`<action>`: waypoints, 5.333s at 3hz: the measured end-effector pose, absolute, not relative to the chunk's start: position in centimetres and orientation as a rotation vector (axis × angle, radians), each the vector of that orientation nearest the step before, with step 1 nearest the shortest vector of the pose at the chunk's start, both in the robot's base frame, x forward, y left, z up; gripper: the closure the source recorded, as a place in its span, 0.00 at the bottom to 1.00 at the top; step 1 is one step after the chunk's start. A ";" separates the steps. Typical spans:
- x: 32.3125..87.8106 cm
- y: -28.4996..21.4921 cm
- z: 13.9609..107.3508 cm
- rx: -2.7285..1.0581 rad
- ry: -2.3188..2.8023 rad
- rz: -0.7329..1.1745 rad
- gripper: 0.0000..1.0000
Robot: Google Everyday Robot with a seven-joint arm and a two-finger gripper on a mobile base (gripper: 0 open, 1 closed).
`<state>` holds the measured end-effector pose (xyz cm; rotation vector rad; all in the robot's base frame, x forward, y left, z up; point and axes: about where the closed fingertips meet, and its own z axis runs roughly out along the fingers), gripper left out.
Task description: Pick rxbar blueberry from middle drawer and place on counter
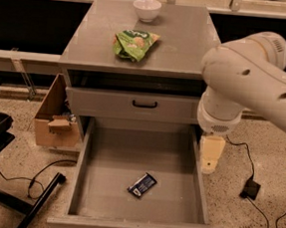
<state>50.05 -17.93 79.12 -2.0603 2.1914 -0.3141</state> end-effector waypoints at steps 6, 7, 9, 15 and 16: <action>54.7 -17.2 60.8 -2.414 1.929 -0.347 0.00; 56.7 -16.2 57.3 -2.435 1.871 -0.253 0.00; 59.5 -14.3 48.7 -2.560 1.609 -0.169 0.00; 57.3 -5.9 37.2 -2.806 1.061 -0.069 0.00; 57.5 -4.7 36.4 -2.839 1.021 -0.044 0.00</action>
Offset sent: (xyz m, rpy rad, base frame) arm 0.0468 0.0029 -0.1551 -0.1870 0.0026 0.2856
